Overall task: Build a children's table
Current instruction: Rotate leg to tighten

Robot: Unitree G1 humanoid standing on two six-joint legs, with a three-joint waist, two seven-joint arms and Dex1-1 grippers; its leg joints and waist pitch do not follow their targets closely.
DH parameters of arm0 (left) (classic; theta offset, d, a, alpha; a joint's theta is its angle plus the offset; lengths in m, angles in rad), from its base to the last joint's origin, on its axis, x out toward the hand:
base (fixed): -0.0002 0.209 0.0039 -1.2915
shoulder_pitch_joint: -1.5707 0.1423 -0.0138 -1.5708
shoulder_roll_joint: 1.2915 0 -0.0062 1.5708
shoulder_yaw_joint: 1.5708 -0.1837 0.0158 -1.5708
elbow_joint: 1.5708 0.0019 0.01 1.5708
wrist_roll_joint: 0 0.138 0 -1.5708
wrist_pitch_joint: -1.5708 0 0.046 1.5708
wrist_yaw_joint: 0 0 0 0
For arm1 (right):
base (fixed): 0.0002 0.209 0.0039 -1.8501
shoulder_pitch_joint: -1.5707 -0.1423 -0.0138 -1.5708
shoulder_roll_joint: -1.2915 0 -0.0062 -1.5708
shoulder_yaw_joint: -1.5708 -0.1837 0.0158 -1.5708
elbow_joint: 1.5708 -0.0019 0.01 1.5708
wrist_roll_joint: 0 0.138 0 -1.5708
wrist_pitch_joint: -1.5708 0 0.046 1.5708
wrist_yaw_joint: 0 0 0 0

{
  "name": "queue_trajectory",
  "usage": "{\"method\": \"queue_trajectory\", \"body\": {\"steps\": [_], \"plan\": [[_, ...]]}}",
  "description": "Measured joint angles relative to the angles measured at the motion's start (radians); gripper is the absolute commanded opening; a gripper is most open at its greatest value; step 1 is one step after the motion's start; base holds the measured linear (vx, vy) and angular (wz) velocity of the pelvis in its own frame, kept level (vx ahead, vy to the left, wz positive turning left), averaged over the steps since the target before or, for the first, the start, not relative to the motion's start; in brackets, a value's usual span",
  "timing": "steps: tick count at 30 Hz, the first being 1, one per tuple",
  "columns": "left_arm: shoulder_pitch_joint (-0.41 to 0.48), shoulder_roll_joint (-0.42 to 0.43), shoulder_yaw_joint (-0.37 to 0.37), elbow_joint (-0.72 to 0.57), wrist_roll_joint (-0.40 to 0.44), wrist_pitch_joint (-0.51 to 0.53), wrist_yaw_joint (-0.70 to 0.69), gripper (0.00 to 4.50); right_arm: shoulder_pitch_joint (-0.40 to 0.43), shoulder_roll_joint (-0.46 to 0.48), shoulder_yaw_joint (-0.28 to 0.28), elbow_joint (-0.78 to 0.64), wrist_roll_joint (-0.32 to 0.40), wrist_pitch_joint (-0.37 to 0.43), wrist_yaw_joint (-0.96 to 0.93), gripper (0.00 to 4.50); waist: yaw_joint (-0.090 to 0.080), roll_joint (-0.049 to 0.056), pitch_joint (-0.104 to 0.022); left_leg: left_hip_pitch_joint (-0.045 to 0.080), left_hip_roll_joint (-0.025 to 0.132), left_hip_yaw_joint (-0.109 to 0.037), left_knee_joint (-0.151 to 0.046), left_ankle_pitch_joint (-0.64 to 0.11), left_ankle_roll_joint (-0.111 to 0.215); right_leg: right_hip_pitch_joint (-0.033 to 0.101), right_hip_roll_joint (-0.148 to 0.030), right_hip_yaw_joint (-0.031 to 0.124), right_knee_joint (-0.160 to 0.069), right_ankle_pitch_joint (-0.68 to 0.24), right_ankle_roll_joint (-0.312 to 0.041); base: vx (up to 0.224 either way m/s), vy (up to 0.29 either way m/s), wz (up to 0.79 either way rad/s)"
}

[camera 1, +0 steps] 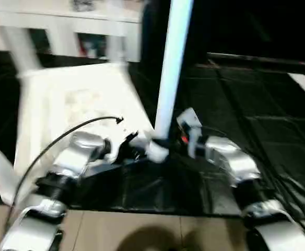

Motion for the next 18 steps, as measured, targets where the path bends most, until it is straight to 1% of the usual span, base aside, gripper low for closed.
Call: {"method": "queue_trajectory", "body": {"steps": [2, 4, 7, 8, 10, 13, 14, 16, 18], "plan": [[-0.016, -0.038, 0.014, 0.011, 0.011, 0.024, 0.083, 0.0, -0.024, 0.039, -0.02, 0.017, -0.021, 0.012, -0.114, 1.98, -0.004, 0.0, 0.0, -0.003, 0.0, -0.003, 0.0, 0.0, 0.0, 0.0, 0.0, -0.007, -0.011, 0.0, 0.0, 0.0, 0.0, 0.0], [-0.021, -0.061, 0.023, 0.011, 0.018, 0.039, 0.126, 0.0, -0.036, 0.052, -0.02, 0.024, -0.035, 0.018, -0.169, 1.98, -0.003, 0.001, 0.0, -0.003, 0.0, -0.005, 0.0, 0.0, 0.0, 0.001, -0.001, -0.01, -0.019, 0.0, 0.0, 0.0, 0.0, 0.0], [-0.025, -0.075, 0.026, 0.011, 0.022, 0.046, 0.154, 0.0, -0.042, 0.06, -0.024, 0.026, -0.046, 0.019, -0.203, 1.98, -0.003, 0.001, -0.001, -0.003, -0.001, -0.002, 0.0, 0.0, 0.001, 0.002, -0.001, -0.007, -0.022, 0.002, -0.001, 0.0, 0.0, 0.0], [-0.026, -0.076, 0.026, 0.011, 0.022, 0.047, 0.155, 0.0, -0.042, 0.061, -0.026, 0.026, -0.046, 0.02, -0.205, 2.31, -0.002, 0.001, -0.001, -0.002, -0.001, -0.002, -0.001, 0.0, 0.001, 0.002, -0.001, -0.006, -0.021, 0.003, -0.001, 0.0, 0.0, 0.0], [-0.027, -0.077, 0.026, 0.009, 0.022, 0.047, 0.155, 0.0, -0.041, 0.062, -0.029, 0.022, -0.043, 0.02, -0.204, 2.64, 0.0, 0.001, -0.001, -0.001, -0.001, 0.0, -0.002, -0.001, 0.001, 0.001, -0.001, -0.004, -0.02, 0.01, -0.004, 0.0, 0.0, 0.0], [-0.026, -0.075, 0.023, 0.001, 0.021, 0.047, 0.142, 0.0, -0.026, 0.063, -0.03, 0.017, -0.042, 0.019, -0.201, 2.74, 0.007, 0.001, -0.001, -0.001, -0.001, 0.001, -0.007, -0.001, 0.001, 0.0, -0.001, -0.004, -0.019, 0.022, -0.005, 0.0, 0.0, 0.0], [-0.026, -0.07, 0.021, -0.003, 0.021, 0.047, 0.134, 0.0, -0.024, 0.062, -0.03, 0.014, -0.039, 0.017, -0.193, 2.99, 0.007, 0.002, -0.001, 0.0, 0.0, 0.001, -0.009, 0.0, 0.001, -0.001, 0.0, -0.004, -0.019, 0.024, -0.006, 0.0, 0.0, 0.0], [-0.024, -0.055, 0.015, -0.011, 0.021, 0.042, 0.11, 0.0, -0.009, 0.058, -0.031, 0.001, -0.021, 0.005, -0.164, 3.07, 0.008, 0.002, -0.001, 0.0, 0.0, 0.001, -0.013, 0.0, 0.001, -0.002, 0.0, -0.005, -0.019, 0.024, -0.006, 0.0, 0.0, 0.0], [-0.014, -0.034, 0.004, -0.025, 0.012, 0.032, 0.071, 0.0, 0.022, 0.04, -0.031, -0.03, 0.0, -0.003, -0.096, 3.32, 0.008, 0.002, -0.001, 0.001, 0.001, 0.001, -0.015, 0.0, 0.0, -0.003, 0.0, -0.005, -0.019, 0.024, -0.007, 0.0, 0.0, 0.0]]}}
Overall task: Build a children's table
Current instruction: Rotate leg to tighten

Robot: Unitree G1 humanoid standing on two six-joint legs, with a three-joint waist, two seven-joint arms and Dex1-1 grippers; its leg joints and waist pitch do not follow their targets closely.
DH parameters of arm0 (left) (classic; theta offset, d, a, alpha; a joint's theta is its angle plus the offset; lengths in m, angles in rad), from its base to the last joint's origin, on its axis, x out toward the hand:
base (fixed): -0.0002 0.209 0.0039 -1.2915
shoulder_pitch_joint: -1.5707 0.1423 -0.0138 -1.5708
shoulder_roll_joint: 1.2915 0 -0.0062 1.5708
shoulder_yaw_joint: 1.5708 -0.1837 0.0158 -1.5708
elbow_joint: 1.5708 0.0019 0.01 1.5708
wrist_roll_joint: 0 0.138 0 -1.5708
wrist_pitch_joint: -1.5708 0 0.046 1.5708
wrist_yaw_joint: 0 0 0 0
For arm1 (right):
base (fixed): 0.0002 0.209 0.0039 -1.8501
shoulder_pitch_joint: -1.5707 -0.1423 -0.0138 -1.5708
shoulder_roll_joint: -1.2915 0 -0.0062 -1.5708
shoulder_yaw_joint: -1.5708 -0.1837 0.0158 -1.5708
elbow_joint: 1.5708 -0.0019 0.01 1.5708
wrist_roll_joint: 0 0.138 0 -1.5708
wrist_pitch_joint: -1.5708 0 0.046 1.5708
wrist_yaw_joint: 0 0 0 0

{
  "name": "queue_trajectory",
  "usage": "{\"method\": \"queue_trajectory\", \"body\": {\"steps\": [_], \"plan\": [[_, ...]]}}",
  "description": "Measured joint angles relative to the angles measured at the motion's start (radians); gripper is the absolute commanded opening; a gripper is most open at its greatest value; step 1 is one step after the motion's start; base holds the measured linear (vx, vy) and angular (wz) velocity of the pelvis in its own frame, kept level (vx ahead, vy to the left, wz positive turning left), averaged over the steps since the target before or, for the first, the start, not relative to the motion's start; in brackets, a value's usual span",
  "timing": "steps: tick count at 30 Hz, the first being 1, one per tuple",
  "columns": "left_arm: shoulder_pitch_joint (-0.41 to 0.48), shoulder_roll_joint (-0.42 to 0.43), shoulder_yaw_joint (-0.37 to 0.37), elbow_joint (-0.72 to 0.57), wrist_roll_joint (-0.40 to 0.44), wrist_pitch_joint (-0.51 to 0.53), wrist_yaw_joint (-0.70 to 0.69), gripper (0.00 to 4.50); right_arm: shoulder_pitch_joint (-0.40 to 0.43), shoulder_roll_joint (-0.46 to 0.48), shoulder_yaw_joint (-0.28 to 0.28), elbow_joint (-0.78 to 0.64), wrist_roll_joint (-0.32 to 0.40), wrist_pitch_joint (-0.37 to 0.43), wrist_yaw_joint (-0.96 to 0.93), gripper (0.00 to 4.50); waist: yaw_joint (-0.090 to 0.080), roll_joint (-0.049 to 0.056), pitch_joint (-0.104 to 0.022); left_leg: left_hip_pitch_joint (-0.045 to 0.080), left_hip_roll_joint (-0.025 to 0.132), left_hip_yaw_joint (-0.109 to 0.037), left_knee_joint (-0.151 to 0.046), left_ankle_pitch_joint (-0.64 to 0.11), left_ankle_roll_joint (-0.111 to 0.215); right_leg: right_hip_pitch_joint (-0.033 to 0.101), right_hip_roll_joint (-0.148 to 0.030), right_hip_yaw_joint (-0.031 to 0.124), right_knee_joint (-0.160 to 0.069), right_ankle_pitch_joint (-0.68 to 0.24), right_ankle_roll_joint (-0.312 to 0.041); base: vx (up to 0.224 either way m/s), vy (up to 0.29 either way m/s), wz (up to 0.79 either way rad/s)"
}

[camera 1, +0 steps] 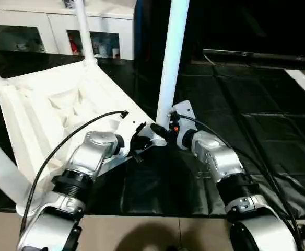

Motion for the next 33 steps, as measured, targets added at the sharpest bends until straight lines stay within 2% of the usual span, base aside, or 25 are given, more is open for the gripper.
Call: {"method": "queue_trajectory", "body": {"steps": [3, 7, 12, 15, 21, 24, 33], "plan": [[0.021, 0.039, -0.018, -0.025, -0.017, -0.028, -0.075, 0.0, 0.04, -0.053, 0.019, -0.039, 0.021, -0.002, 0.129, 3.56, 0.006, 0.0, 0.0, 0.0, 0.0, 0.001, 0.0, 0.0, 0.0, 0.0, 0.0, 0.001, 0.0, 0.002, -0.003, 0.0, 0.0, 0.0], [0.03, 0.084, -0.031, -0.029, -0.024, -0.061, -0.144, 0.0, 0.047, -0.101, 0.043, -0.044, 0.034, -0.007, 0.235, 3.95, 0.015, 0.0, 0.0, 0.0, 0.0, 0.003, 0.001, 0.0, 0.0, 0.0, 0.0, 0.003, 0.0, 0.002, -0.003, 0.0, 0.0, 0.0], [0.062, 0.165, -0.06, -0.046, -0.028, -0.173, -0.282, 0.0, 0.068, -0.185, 0.084, -0.037, 0.057, -0.047, 0.43, 4.31, 0.034, 0.001, 0.001, -0.002, 0.0, 0.004, 0.001, 0.0, 0.0, 0.0, 0.0, 0.005, 0.0, 0.001, -0.003, 0.0, 0.0, 0.0], [0.073, 0.205, -0.08, -0.048, -0.042, -0.224, -0.361, 0.0, 0.068, -0.232, 0.093, -0.028, 0.062, -0.088, 0.539, 4.31, 0.051, 0.0, 0.001, -0.002, 0.0, 0.005, 0.002, 0.0, 0.0, 0.001, 0.0, 0.008, 0.0, 0.001, -0.003, 0.0, 0.0, 0.0], [0.083, 0.248, -0.119, -0.055, -0.044, -0.312, -0.471, 0.0, 0.057, -0.246, 0.113, 0.008, 0.094, -0.121, 0.691, 4.31, 0.068, 0.0, 0.001, -0.003, 0.0, 0.006, 0.004, 0.0, 0.0, 0.002, -0.001, 0.01, 0.004, 0.0, -0.002, 0.0, 0.0, 0.0], [0.083, 0.254, -0.135, -0.055, -0.043, -0.344, -0.507, 0.0, 0.024, -0.246, 0.13, 0.043, 0.101, -0.131, 0.751, 4.31, 0.076, -0.001, 0.001, -0.003, 0.001, 0.006, 0.008, 0.0, 0.0, 0.002, -0.001, 0.011, 0.009, -0.002, -0.001, 0.0, 0.0, 0.0], [0.08, 0.262, -0.167, -0.055, -0.043, -0.394, -0.558, 0.0, -0.019, -0.237, 0.162, 0.116, 0.1, -0.168, 0.848, 3.49, 0.078, -0.005, 0.001, -0.004, 0.001, 0.006, 0.011, 0.0, 0.0, 0.003, -0.002, 0.015, 0.02, -0.01, 0.005, 0.0, 0.0, 0.0]]}}
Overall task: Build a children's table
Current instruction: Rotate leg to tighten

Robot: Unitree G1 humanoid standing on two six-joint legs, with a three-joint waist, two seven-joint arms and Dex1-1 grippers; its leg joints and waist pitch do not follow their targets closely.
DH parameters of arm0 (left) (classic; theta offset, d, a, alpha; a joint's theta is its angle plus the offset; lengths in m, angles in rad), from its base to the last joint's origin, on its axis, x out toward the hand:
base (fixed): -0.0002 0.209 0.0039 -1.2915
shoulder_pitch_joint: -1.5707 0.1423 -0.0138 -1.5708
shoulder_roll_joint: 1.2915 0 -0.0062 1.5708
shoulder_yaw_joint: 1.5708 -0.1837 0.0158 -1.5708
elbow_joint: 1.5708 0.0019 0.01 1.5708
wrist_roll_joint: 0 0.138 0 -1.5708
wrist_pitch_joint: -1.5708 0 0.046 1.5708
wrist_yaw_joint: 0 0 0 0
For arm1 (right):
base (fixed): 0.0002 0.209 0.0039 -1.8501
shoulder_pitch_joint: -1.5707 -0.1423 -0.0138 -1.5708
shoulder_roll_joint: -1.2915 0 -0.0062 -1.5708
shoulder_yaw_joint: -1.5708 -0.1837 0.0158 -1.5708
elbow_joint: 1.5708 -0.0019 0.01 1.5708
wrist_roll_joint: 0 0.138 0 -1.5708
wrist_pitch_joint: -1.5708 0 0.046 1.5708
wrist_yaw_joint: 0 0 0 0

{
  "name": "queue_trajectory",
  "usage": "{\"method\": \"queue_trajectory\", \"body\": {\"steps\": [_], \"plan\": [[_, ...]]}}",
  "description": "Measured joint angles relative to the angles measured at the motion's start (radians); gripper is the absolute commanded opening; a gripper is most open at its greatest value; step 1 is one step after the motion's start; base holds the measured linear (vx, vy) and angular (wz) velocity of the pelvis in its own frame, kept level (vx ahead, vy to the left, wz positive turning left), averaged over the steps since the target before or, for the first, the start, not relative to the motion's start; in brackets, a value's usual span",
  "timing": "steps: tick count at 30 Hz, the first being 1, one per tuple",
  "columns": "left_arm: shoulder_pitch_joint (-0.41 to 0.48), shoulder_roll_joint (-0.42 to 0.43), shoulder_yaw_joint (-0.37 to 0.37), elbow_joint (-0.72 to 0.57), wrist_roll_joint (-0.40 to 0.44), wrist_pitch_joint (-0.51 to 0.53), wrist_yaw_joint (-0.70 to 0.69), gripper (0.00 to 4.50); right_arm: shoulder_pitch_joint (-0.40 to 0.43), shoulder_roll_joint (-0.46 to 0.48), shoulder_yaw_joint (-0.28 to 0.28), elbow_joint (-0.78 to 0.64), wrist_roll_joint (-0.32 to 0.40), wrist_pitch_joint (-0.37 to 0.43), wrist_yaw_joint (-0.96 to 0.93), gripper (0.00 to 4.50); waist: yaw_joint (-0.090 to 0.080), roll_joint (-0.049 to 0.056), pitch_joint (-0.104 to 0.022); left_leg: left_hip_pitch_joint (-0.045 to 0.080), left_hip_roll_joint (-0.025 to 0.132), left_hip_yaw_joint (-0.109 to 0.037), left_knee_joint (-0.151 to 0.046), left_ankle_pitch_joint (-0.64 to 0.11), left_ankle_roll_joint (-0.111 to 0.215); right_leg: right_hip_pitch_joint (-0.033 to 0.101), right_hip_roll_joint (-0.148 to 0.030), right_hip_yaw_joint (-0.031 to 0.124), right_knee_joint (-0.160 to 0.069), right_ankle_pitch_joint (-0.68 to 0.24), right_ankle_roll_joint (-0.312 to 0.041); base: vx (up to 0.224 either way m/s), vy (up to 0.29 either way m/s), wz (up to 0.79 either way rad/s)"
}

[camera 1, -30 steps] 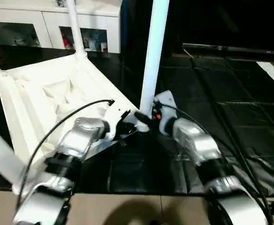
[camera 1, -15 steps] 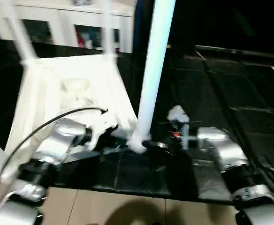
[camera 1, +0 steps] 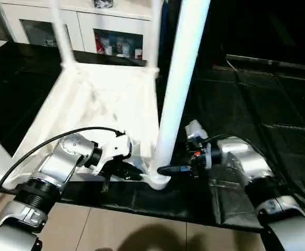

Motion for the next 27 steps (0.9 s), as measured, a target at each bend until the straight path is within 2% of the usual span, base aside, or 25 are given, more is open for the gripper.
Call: {"method": "queue_trajectory", "body": {"steps": [14, 22, 25, 27], "plan": [[-0.008, 0.004, -0.003, 0.019, 0.0, -0.026, -0.004, 0.0, -0.011, -0.002, 0.007, 0.031, -0.004, -0.029, 0.056, 2.24, 0.0, 0.0, 0.0, 0.0, 0.0, 0.0, 0.0, 0.0, 0.0, 0.0, 0.0, 0.0, 0.002, -0.001, -0.001, 0.0, 0.0, 0.0], [-0.02, -0.008, -0.005, 0.038, 0.001, -0.011, 0.006, 0.0, -0.011, -0.006, 0.006, 0.027, -0.006, -0.028, 0.049, 2.04, 0.003, 0.0, 0.0, 0.0, 0.0, -0.001, 0.001, 0.0, 0.0, 0.001, 0.0, 0.001, 0.003, -0.002, 0.001, 0.0, 0.0, 0.0], [-0.026, -0.036, 0.003, 0.039, 0.0, 0.052, 0.031, 0.0, 0.005, -0.008, 0.001, -0.008, -0.006, -0.002, 0.012, 2.04, 0.005, 0.0, 0.0, 0.0, 0.0, 0.0, 0.002, 0.0, 0.0, 0.001, 0.0, 0.002, 0.005, -0.003, 0.002, 0.0, 0.0, 0.0], [-0.034, -0.047, 0.006, 0.043, 0.001, 0.083, 0.058, 0.0, 0.01, -0.005, -0.008, -0.019, -0.01, 0.015, -0.033, 2.03, -0.002, 0.0, 0.0, 0.001, 0.0, -0.001, 0.004, 0.0, 0.0, 0.001, 0.0, 0.002, 0.007, -0.003, 0.003, 0.0, 0.0, 0.0]]}}
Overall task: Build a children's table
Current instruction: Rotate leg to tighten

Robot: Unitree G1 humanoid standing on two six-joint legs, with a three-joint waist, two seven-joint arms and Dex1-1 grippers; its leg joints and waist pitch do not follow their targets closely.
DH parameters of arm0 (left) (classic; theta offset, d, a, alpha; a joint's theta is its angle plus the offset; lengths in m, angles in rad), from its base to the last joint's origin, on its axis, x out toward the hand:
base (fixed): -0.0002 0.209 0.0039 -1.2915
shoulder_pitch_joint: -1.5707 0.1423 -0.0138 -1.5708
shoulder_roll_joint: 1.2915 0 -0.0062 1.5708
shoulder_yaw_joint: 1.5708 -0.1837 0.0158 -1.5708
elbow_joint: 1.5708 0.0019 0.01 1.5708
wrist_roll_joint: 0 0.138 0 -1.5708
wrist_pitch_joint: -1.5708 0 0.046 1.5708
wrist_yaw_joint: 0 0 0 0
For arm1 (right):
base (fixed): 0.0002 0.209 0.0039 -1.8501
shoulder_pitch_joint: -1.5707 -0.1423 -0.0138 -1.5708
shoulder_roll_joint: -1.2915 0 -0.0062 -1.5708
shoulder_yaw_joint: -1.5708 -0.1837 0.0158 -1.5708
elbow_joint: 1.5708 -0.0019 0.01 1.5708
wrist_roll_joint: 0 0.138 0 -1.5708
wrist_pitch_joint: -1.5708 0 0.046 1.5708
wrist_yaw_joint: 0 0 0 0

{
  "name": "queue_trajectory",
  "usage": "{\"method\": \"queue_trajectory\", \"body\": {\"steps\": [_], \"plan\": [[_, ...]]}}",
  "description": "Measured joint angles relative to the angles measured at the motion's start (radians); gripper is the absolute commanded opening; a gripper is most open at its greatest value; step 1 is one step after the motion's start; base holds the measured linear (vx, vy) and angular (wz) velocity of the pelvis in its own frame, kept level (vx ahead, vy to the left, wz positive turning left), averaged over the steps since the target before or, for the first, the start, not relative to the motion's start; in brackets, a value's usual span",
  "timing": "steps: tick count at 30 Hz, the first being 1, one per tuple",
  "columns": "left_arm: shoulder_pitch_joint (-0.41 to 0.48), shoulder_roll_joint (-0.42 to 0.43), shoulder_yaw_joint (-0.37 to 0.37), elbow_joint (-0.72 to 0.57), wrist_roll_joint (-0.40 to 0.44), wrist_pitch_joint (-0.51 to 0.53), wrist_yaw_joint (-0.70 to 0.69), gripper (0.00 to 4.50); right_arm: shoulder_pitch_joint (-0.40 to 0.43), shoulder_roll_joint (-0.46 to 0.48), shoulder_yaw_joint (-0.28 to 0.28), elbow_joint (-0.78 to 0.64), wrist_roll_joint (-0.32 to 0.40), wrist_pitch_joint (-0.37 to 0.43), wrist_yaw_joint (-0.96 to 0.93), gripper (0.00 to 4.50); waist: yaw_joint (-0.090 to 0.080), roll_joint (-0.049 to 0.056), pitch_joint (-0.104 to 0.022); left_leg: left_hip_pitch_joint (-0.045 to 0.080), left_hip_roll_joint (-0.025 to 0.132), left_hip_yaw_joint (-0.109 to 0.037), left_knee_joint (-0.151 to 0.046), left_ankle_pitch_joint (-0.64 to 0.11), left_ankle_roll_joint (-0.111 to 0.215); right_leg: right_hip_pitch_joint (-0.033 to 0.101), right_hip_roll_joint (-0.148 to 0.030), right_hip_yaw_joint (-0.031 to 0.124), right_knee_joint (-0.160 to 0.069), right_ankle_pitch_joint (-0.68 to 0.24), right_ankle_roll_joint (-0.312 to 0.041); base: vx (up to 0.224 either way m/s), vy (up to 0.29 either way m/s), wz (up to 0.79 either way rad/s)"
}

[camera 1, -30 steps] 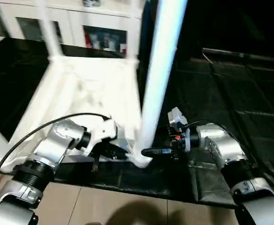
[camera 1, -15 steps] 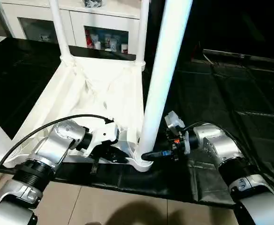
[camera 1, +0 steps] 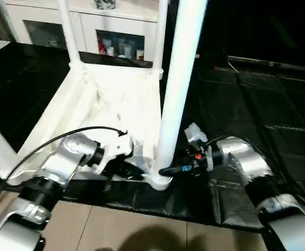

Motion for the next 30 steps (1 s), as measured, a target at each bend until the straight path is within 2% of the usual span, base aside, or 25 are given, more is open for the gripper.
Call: {"method": "queue_trajectory", "body": {"steps": [2, 7, 11, 14, 16, 20, 21, 23, 24, 26, 30], "plan": [[-0.015, -0.015, 0.016, 0.02, 0.004, 0.043, 0.051, 0.0, 0.007, 0.021, -0.018, -0.015, -0.018, 0.017, -0.095, 2.01, -0.009, 0.0, 0.0, 0.0, 0.0, 0.0, 0.0, 0.0, 0.0, -0.001, 0.0, 0.0, 0.0, 0.0, 0.0, 0.0, 0.0, 0.0], [-0.043, -0.074, 0.066, 0.065, 0.027, 0.136, 0.215, 0.0, 0.002, 0.094, -0.065, -0.021, -0.068, 0.051, -0.384, 1.98, -0.05, 0.0, 0.0, 0.002, -0.001, -0.006, 0.002, 0.0, 0.0, -0.002, 0.001, -0.008, -0.005, 0.0, 0.0, 0.0, 0.0, 0.0], [-0.078, -0.145, 0.121, 0.111, 0.047, 0.212, 0.396, 0.0, -0.057, 0.194, -0.104, 0.028, -0.116, 0.092, -0.688, 1.93, -0.085, 0.001, 0.0, -0.004, 0.0, -0.025, 0.002, 0.0, 0.0, 0.001, 0.0, -0.039, -0.038, 0.0, 0.0, -0.021, 0.02, -0.11], [-0.096, -0.197, 0.148, 0.142, 0.05, 0.237, 0.505, 0.0, -0.093, 0.242, -0.125, 0.075, -0.133, 0.105, -0.841, 1.93, -0.096, 0.007, 0.003, -0.002, 0.005, -0.035, 0.001, 0.0, 0.0, 0.016, -0.003, -0.068, -0.068, 0.0, 0.0, -0.026, 0.031, -0.15], [-0.104, -0.223, 0.163, 0.154, 0.052, 0.254, 0.568, 0.0, -0.123, 0.27, -0.142, 0.107, -0.139, 0.118, -0.925, 1.93, -0.105, 0.012, 0.006, 0.001, 0.015, -0.035, 0.001, 0.0, 0.0, 0.028, -0.003, -0.085, -0.084, 0.0, 0.0, 0.0, 0.0, 0.0], [-0.104, -0.242, 0.172, 0.154, 0.053, 0.265, 0.604, 0.0, -0.124, 0.283, -0.147, 0.111, -0.14, 0.119, -0.972, 1.93, -0.111, 0.013, 0.008, 0.017, 0.014, -0.03, -0.002, -0.001, 0.0, 0.033, -0.005, -0.084, -0.079, 0.0, 0.0, 0.014, -0.001, 0.0], [-0.104, -0.246, 0.179, 0.154, 0.053, 0.266, 0.608, 0.0, -0.126, 0.287, -0.149, 0.111, -0.141, 0.117, -0.982, 2.27, -0.11, 0.013, 0.008, 0.016, 0.013, -0.03, -0.006, -0.001, 0.0, 0.032, -0.006, -0.086, -0.079, 0.0, 0.0, 0.055, -0.004, -0.01], [-0.103, -0.246, 0.182, 0.146, 0.053, 0.273, 0.606, 0.0, -0.127, 0.291, -0.154, 0.11, -0.142, 0.111, -0.985, 2.27, -0.105, 0.014, 0.008, 0.015, 0.013, -0.029, -0.01, -0.001, 0.0, 0.031, -0.006, -0.085, -0.079, 0.0, 0.0, 0.0, 0.0, 0.0], [-0.103, -0.246, 0.182, 0.144, 0.053, 0.273, 0.604, 0.0, -0.127, 0.291, -0.154, 0.11, -0.142, 0.109, -0.985, 2.51, -0.105, 0.014, 0.008, 0.016, 0.012, -0.028, -0.012, -0.001, 0.0, 0.031, -0.006, -0.083, -0.078, 0.0, -0.001, 0.0, 0.0, 0.0], [-0.103, -0.244, 0.182, 0.14, 0.053, 0.273, 0.598, 0.0, -0.127, 0.291, -0.155, 0.107, -0.14, 0.106, -0.979, 2.68, -0.104, 0.013, 0.008, 0.016, 0.01, -0.026, -0.011, -0.001, 0.0, 0.029, -0.007, -0.077, -0.074, 0.005, -0.008, 0.0, 0.0, 0.0], [-0.101, -0.225, 0.179, 0.123, 0.039, 0.271, 0.561, 0.0, -0.122, 0.28, -0.159, 0.104, -0.131, 0.089, -0.923, 3.15, -0.099, 0.009, 0.006, 0.015, -0.001, -0.023, -0.012, -0.002, -0.003, 0.011, -0.008, -0.053, -0.046, 0.016, -0.017, 0.0, 0.0, 0.0]]}}
